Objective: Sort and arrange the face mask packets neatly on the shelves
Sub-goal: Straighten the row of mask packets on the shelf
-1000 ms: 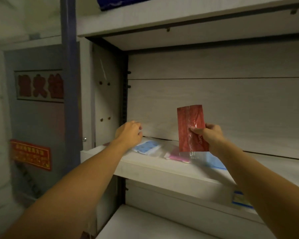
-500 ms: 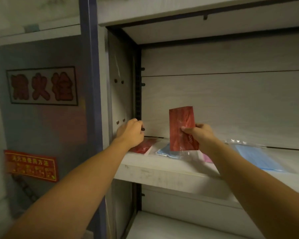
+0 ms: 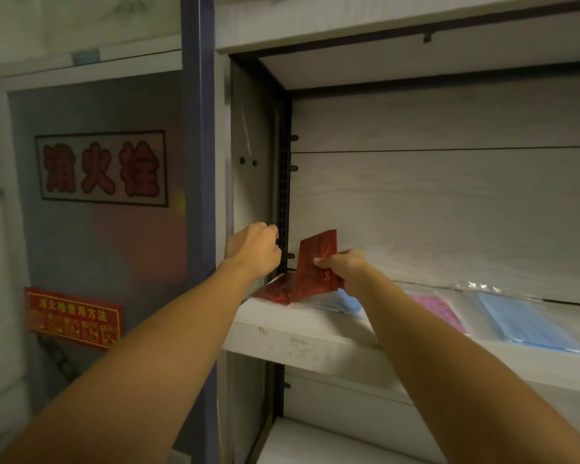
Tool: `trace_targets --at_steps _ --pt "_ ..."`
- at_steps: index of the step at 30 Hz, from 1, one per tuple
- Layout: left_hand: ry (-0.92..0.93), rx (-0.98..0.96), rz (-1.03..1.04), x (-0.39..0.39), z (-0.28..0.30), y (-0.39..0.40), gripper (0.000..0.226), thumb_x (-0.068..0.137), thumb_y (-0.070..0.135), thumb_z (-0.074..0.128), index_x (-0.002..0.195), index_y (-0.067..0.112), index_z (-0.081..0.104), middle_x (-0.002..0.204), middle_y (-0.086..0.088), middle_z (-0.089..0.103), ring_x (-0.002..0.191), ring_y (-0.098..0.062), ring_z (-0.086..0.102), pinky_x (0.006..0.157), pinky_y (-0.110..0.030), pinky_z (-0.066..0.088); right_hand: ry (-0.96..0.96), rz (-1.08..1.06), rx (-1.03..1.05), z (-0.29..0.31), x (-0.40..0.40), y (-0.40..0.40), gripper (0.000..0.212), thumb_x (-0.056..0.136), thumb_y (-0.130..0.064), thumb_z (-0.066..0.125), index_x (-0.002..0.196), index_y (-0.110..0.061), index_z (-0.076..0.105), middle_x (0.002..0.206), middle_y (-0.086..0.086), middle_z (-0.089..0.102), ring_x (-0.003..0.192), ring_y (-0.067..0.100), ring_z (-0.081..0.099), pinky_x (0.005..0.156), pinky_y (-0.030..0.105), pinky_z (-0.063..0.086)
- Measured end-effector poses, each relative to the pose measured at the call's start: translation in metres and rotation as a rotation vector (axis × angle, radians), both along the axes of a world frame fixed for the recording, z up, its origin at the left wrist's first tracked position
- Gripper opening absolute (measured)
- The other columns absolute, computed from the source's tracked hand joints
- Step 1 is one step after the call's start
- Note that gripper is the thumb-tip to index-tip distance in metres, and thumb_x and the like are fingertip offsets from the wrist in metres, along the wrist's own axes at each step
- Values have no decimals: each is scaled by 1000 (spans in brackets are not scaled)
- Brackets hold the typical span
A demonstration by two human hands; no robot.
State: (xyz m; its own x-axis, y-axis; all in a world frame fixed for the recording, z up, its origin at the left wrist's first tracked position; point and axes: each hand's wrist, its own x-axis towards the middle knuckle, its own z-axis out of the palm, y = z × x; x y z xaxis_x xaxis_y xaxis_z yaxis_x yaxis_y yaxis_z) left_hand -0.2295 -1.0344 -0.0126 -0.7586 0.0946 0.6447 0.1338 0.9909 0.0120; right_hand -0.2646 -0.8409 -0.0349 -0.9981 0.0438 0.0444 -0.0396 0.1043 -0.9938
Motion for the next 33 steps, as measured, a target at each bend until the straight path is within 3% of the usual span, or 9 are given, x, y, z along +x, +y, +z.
trace_targets --at_steps 4,8,11,15,17,21,24,28,33 --pt "-11 -11 48 5 -4 -6 29 98 28 51 122 16 61 124 -4 61 109 -27 61 82 -41 55 -49 15 -19 -4 -10 -26 26 81 -2 81 95 2 59 88 19 69 75 31 69 65 40 57" --pt "-16 21 83 7 -1 -11 29 96 26 52 122 16 61 125 -5 60 111 -29 61 85 -42 55 -108 4 -5 -11 -29 -45 45 76 -7 87 109 3 59 101 19 70 93 34 71 85 47 59" --pt "-8 27 89 8 2 -10 29 95 26 52 121 16 61 124 -5 61 108 -29 61 84 -42 56 -133 0 64 -20 -73 -54 54 73 -18 89 117 -3 60 106 15 70 96 31 70 88 46 59" --pt "-15 47 92 8 4 -10 30 96 26 52 123 16 61 125 -5 60 109 -28 61 84 -43 56 -102 29 212 -22 -75 -66 47 77 -23 85 118 -12 65 106 9 67 86 24 64 63 34 58" --pt "-17 59 94 9 3 -9 31 95 26 53 123 16 60 125 -4 60 109 -28 61 84 -43 56 -62 25 246 -13 -39 -71 41 79 -18 84 115 -11 66 102 8 67 79 21 63 57 29 53" --pt "-18 68 81 9 3 -10 30 95 25 54 123 15 60 125 -5 60 107 -28 61 84 -43 57 -118 4 475 -18 -34 -76 36 82 -29 82 104 -7 65 87 8 69 72 20 67 68 31 58" --pt "-11 70 72 8 3 -11 30 95 23 53 123 14 60 125 -4 60 108 -27 61 84 -43 57 -186 53 580 -15 -45 -75 32 81 -27 82 98 -5 66 105 14 75 96 27 73 91 41 59" --pt "-11 71 60 8 4 -11 31 95 22 53 124 13 59 126 -5 60 108 -27 61 84 -43 57 -218 82 707 -9 -39 -63 30 82 -25 82 94 -5 64 116 16 71 110 32 69 99 44 54" --pt "-16 71 58 8 3 -10 32 95 24 53 125 13 59 125 -5 60 107 -27 61 83 -43 57 -268 91 697 -3 -28 -49 33 92 -18 72 116 -2 56 114 16 62 115 30 63 100 36 52"
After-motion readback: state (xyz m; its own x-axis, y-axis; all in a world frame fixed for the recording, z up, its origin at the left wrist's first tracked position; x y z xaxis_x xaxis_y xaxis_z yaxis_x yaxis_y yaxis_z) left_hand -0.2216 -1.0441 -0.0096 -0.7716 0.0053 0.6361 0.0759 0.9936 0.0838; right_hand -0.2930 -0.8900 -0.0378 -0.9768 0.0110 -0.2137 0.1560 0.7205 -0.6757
